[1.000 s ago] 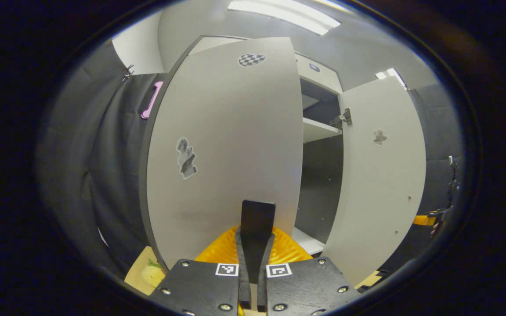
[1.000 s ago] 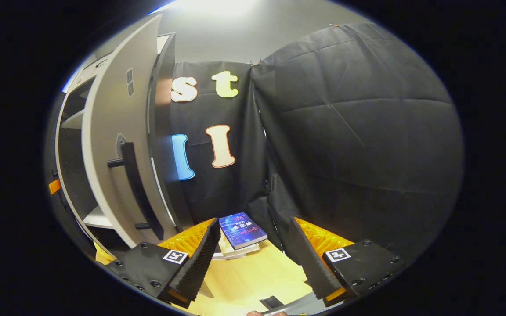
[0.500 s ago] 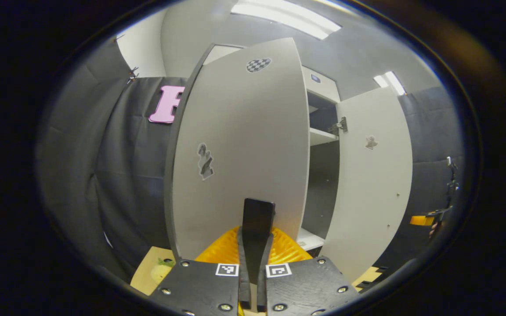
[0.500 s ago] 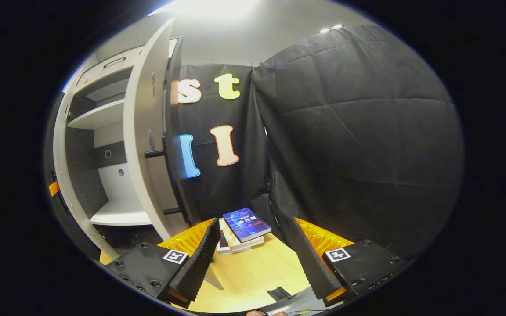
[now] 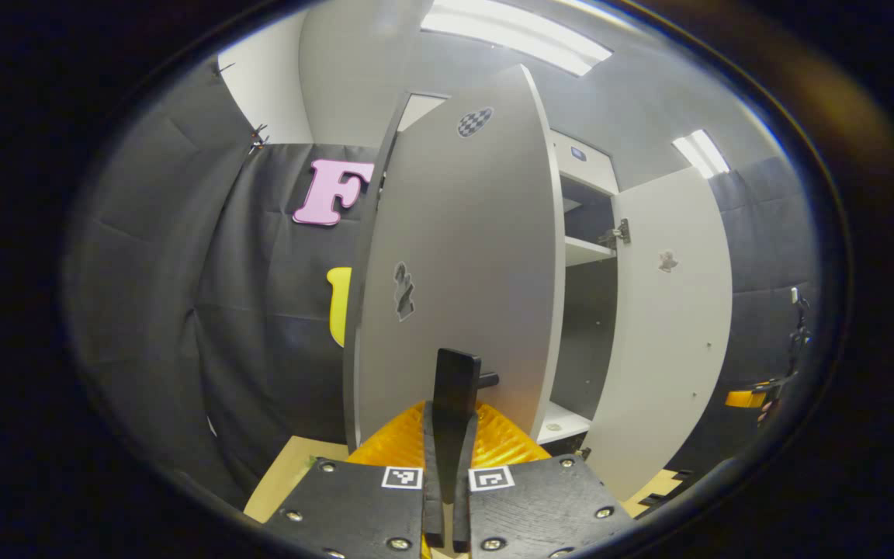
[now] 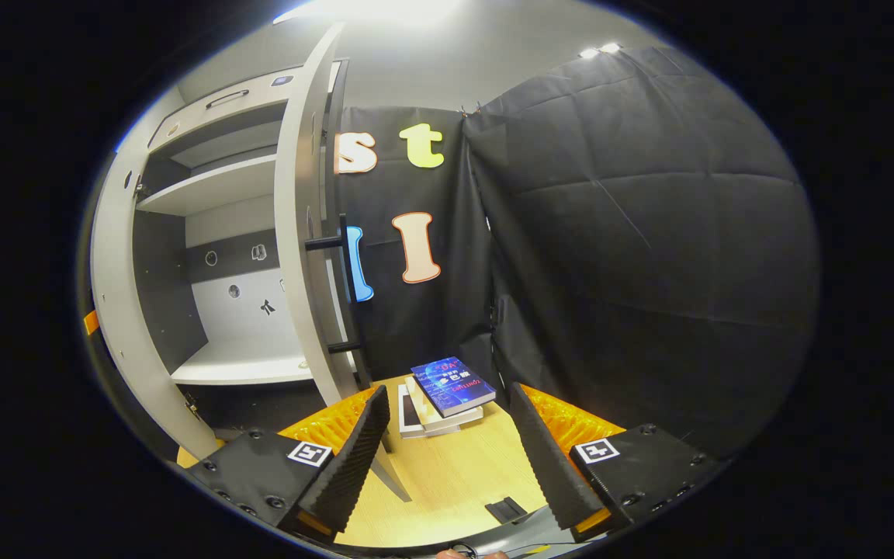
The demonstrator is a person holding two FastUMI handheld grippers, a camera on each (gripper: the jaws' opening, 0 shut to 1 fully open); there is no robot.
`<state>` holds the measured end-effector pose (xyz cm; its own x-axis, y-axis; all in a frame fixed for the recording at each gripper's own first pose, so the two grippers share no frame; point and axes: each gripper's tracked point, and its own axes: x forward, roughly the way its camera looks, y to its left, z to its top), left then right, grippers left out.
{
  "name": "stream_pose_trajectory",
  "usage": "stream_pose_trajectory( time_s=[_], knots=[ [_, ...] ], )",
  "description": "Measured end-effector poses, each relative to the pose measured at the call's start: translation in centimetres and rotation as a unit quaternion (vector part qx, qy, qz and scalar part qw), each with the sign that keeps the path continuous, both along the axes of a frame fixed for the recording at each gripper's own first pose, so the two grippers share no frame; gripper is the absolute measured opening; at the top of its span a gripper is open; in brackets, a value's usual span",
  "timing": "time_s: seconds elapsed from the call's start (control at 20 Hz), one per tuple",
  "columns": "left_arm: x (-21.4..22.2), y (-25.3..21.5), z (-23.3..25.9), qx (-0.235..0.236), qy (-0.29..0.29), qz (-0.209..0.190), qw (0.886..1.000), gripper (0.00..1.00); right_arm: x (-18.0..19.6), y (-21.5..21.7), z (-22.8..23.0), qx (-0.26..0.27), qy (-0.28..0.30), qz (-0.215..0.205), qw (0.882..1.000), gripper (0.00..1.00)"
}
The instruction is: Open the right door of the double-door shoe cabinet with the right hand, and open the left door with the left hand.
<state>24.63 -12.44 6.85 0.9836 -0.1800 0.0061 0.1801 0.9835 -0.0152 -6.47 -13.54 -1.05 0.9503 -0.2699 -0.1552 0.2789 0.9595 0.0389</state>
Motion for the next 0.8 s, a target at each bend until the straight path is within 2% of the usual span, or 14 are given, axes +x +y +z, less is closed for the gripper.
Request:
stream_pose_trajectory(
  time_s=[0.35, 0.4, 0.45, 0.55, 0.65, 0.8],
  knots=[
    [-0.1, 1.7, -0.2, 0.009, 0.009, 0.028, 1.0, 0.06, -1.2, -0.6, 0.1, 0.012, -0.011, -0.012, 1.0, 0.92],
    [-0.1, 1.8, -0.1, 0.006, 0.009, 0.034, 0.999, 0.05, -1.3, -0.8, 0.1, 0.011, -0.012, -0.015, 1.0, 0.98],
    [0.2, 2.4, -0.1, 0.007, 0.002, 0.046, 0.999, 0.06, -1.5, -0.9, 0.0, 0.012, -0.011, -0.017, 1.0, 0.98],
    [0.3, 3.6, -0.1, 0.01, 0.005, 0.069, 0.998, 0.0, -1.7, -0.8, -0.1, 0.017, -0.009, -0.017, 1.0, 0.98],
    [0.3, 4.9, 0.0, 0.002, 0.006, 0.101, 0.995, 0.01, -1.8, -0.6, 0.1, 0.02, -0.013, -0.016, 1.0, 0.98],
    [-0.2, 1.8, 0.1, -0.049, 0.014, 0.064, 0.997, 0.01, -1.8, -0.3, 0.4, 0.017, -0.013, -0.012, 1.0, 0.98]
  ],
)
